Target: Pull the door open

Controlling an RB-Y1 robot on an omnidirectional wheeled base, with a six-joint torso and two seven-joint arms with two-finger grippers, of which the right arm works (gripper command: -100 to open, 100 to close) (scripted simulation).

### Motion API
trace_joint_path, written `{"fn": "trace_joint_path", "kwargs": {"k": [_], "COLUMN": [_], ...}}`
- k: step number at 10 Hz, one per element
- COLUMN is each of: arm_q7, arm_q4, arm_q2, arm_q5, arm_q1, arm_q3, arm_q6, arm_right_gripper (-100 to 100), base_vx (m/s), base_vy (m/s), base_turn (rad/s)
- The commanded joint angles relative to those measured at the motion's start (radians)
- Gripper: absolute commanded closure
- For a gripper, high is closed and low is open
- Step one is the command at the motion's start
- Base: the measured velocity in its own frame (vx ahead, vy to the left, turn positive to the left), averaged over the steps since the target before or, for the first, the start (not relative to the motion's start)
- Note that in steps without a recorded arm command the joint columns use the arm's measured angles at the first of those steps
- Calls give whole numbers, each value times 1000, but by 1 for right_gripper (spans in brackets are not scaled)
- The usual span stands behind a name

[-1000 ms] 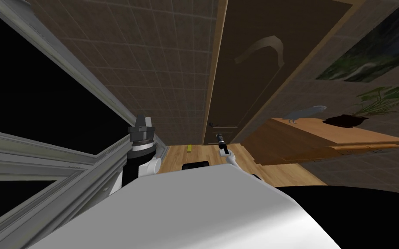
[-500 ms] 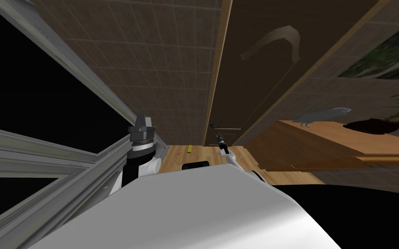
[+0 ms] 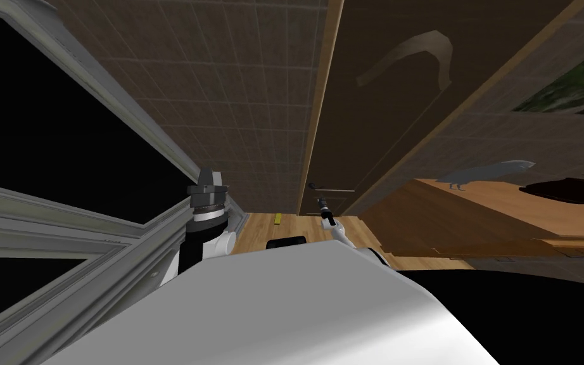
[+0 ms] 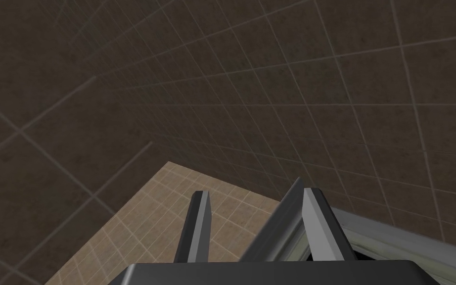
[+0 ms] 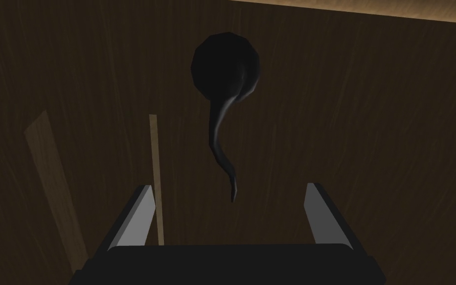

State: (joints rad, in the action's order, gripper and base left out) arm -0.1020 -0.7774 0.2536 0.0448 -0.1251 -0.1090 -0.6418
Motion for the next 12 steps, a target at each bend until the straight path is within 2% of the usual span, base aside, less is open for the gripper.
{"fn": "trace_joint_path", "kwargs": {"k": [1,3,4,6,7,8,9,11,12], "arm_q7": [9,23,35,48,61,61,73,73,84], "arm_q4": [13,36,54,74,94,94,114,114,130], "arm_q2": [4,11,16,22,28,28,34,34,39], "arm_q5": [9,25,39,53,68,68,82,82,94], "arm_q1": [-3,-8,-13,-17,-22,-22,-27,-27,-31], "arm_q3": [-22,-58,-89,-122,-155,-155,-187,-187,-215], "arm_q6": [-3,-8,-12,-16,-21,-21,-25,-25,-29], "arm_right_gripper": [-100,-100,-100,-100,-100,-100,-100,-100,-100], "base_vx": [27,55,59,65,63,40,42,25,21], "base_vy": [-14,-50,-63,-62,-69,-56,-44,-29,-18], "base_turn": [216,319,252,230,259,182,330,49,235]}}
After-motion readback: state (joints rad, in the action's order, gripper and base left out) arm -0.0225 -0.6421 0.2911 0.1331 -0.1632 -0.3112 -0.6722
